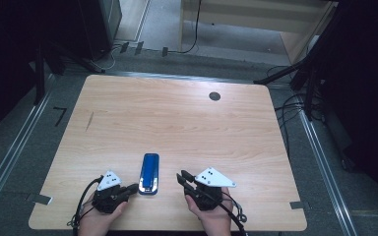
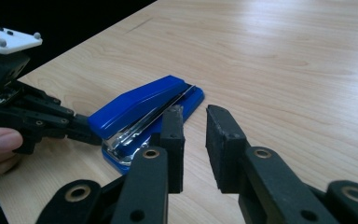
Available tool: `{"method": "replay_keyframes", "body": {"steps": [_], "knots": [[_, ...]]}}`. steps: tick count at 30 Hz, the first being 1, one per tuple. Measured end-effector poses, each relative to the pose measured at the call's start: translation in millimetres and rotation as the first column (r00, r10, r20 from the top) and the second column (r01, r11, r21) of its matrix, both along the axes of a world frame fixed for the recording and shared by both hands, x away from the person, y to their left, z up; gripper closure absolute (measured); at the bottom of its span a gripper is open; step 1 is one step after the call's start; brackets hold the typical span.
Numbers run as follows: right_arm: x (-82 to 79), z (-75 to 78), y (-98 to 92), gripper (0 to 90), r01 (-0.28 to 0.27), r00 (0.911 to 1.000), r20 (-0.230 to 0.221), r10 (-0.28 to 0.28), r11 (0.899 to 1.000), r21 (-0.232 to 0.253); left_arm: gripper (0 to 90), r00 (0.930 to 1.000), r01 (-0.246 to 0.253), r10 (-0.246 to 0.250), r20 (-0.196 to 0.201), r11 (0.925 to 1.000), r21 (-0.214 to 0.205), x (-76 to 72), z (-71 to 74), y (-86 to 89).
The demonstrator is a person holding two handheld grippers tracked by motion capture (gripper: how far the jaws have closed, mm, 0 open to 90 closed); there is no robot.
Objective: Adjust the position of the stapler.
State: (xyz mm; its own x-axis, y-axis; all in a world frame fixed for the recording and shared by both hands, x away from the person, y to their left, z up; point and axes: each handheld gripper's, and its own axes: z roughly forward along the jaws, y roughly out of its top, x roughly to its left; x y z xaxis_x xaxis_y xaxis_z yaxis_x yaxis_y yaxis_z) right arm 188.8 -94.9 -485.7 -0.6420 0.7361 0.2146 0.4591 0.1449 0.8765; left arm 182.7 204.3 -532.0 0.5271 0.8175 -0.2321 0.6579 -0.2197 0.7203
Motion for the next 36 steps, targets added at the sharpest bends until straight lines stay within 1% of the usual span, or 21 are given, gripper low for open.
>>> {"method": "replay_keyframes", "body": {"steps": [1,3,4,5,6,7,8,9,11,12,13,14,15,18,21,23,26,29,31,34,36], "knots": [[0.1,-0.4,1.8,75.3,-0.001,1.0000,-0.002,0.001,1.000,-0.002,85.4,0.9998,-0.018,0.018,0.006,0.9998,-0.005,0.4,1.3,4.6],[0.8,-1.0,5.0,72.1,-0.003,0.9999,-0.013,0.003,1.000,-0.001,79.4,0.9978,-0.059,0.059,0.031,0.9982,-0.015,1.1,4.0,17.4],[1.7,-1.5,8.3,68.8,-0.012,0.9996,-0.025,0.012,1.000,-0.001,70.4,0.9955,-0.082,0.083,0.046,0.9965,-0.018,1.3,5.4,25.1],[1.7,-1.5,8.3,68.8,-0.012,0.9996,-0.025,0.012,1.000,-0.001,70.4,0.9923,-0.106,0.107,0.063,0.9942,-0.018,1.7,6.3,33.4],[2.1,-1.8,10.3,66.5,-0.016,0.9994,-0.030,0.016,1.000,-0.004,65.6,0.9884,-0.133,0.134,0.072,0.9910,-0.014,2.3,6.9,42.0],[3.0,-2.2,14.5,62.8,-0.022,0.9988,-0.044,0.022,1.000,-0.010,56.9,0.9850,-0.156,0.156,0.073,0.9877,-0.009,3.0,7.3,51.2],[3.0,-2.2,14.5,62.8,-0.022,0.9988,-0.044,0.022,1.000,-0.010,56.9,0.9814,-0.178,0.178,0.072,0.9840,-0.011,3.4,7.5,57.6],[3.2,-2.1,16.3,60.7,-0.024,0.9985,-0.051,0.023,1.000,-0.016,51.7,0.9737,-0.216,0.216,0.073,0.9764,-0.006,4.2,8.1,69.0],[4.2,-2.5,22.2,56.2,-0.025,0.9980,-0.058,0.024,0.999,-0.021,45.9,0.9617,-0.265,0.267,0.063,0.9636,-0.037,5.6,9.0,86.0],[4.7,-2.5,24.7,54.8,-0.026,0.9978,-0.061,0.024,0.999,-0.025,42.9,0.9551,-0.286,0.289,0.066,0.9571,-0.044,6.3,9.2,92.8],[4.7,-2.3,27.7,53.4,-0.025,0.9976,-0.066,0.023,0.999,-0.022,39.0,0.9504,-0.302,0.305,0.063,0.9522,-0.044,7.0,9.3,98.3],[5.1,-2.5,30.6,52.4,-0.020,0.9978,-0.063,0.019,1.000,-0.023,34.7,0.9465,-0.314,0.316,0.066,0.9487,-0.035,7.7,8.7,102.7],[5.5,-2.5,33.7,51.7,-0.021,0.9975,-0.068,0.019,1.000,-0.021,31.6,0.9411,-0.331,0.332,0.066,0.9434,-0.023,8.3,8.2,106.8],[6.2,-2.4,44.1,49.0,-0.023,0.9972,-0.072,0.021,0.999,-0.027,26.6,0.9385,-0.338,0.340,0.062,0.9404,-0.039,9.1,7.5,112.3],[6.9,-2.8,54.5,46.1,-0.029,0.9963,-0.082,0.026,0.999,-0.033,23.0,0.9367,-0.342,0.343,0.072,0.9394,-0.017,9.9,7.1,111.2],[7.9,-4.2,61.9,43.0,-0.028,0.9952,-0.095,0.024,0.999,-0.040,22.8,0.9373,-0.341,0.341,0.074,0.9400,-0.007,10.0,7.0,110.6],[9.9,-7.7,73.3,38.1,-0.021,0.9932,-0.116,0.014,0.998,-0.056,22.8,0.9350,-0.347,0.346,0.078,0.9380,-0.006,10.3,7.3,111.3],[11.1,-9.7,78.1,36.9,-0.025,0.9924,-0.122,0.017,0.998,-0.065,22.8,0.9338,-0.347,0.346,0.090,0.9377,-0.002,10.4,7.7,114.1],[11.9,-11.4,82.8,34.4,-0.024,0.9916,-0.128,0.014,0.997,-0.073,22.7,0.9322,-0.351,0.351,0.088,0.9361,-0.011,10.1,7.8,115.9],[13.6,-13.4,89.8,31.0,-0.027,0.9882,-0.152,0.016,0.997,-0.074,22.0,0.9314,-0.355,0.354,0.087,0.9350,-0.005,10.2,7.6,116.4],[14.3,-15.1,94.9,29.7,-0.027,0.9871,-0.159,0.012,0.995,-0.092,21.6,0.9311,-0.355,0.354,0.089,0.9348,0.002,10.5,7.1,115.4]]}}
